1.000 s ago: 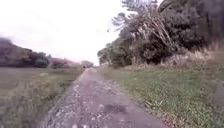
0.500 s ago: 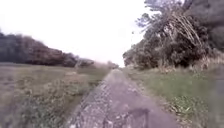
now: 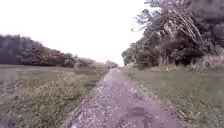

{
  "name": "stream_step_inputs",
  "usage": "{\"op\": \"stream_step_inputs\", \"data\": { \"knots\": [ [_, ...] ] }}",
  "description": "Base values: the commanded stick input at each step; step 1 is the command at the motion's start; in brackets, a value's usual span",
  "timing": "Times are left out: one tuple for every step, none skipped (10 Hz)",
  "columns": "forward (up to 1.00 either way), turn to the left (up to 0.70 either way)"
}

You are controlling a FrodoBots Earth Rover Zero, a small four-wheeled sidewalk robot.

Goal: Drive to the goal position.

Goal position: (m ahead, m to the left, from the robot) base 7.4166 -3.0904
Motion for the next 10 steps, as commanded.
{"op": "stream_step_inputs", "data": {
  "knots": [
    [1.00, 0.00],
    [1.00, 0.00],
    [1.00, 0.00],
    [1.00, 0.00],
    [1.00, 0.00],
    [1.00, 0.00],
    [1.00, 0.00],
    [1.00, 0.00],
    [1.00, 0.00],
    [1.00, 0.00]
  ]
}}
